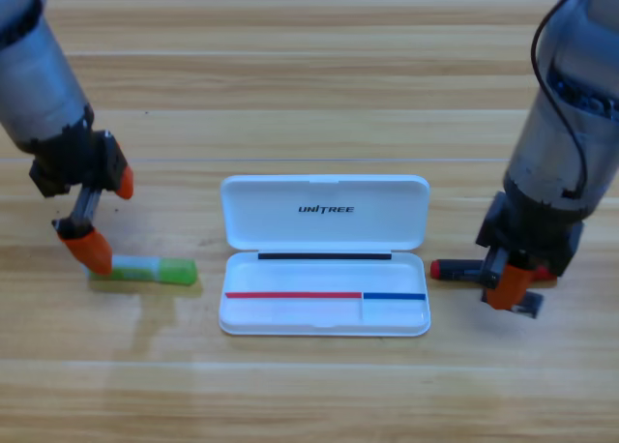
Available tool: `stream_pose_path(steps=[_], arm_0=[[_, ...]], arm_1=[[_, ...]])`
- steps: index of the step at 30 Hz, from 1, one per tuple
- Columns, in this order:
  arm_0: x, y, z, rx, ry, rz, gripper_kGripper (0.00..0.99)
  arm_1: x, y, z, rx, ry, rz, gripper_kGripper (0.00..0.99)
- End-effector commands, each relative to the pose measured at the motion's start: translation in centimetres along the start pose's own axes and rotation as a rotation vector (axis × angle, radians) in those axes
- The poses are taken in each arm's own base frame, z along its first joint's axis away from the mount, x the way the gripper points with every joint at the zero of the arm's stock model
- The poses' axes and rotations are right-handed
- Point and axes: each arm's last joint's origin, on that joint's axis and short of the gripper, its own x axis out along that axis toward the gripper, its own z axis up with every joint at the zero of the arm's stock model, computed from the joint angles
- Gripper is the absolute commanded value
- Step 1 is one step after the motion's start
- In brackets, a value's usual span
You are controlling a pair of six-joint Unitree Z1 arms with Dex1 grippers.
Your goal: Clean up eraser and pencils
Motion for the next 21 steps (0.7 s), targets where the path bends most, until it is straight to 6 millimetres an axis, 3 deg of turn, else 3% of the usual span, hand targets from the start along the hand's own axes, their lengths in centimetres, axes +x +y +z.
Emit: stream_pose_path(steps=[1,6,12,21], arm_0=[[3.5,-1.0,1.3,0.036,0.066,-0.022,0.988],[4.4,-1.2,1.5,0.045,0.077,-0.025,0.988],[5.3,-1.3,1.4,0.049,0.079,-0.020,0.988],[7.1,-1.2,1.3,0.050,0.078,-0.018,0.986]], arm_1=[[-0.2,3.4,2.2,-0.322,-0.020,0.042,0.000],[2.6,2.9,5.1,-0.411,-0.007,0.069,0.000],[4.3,2.5,7.5,-0.440,-0.013,0.067,0.000],[6.4,2.2,9.1,-0.443,0.001,0.069,0.000]])
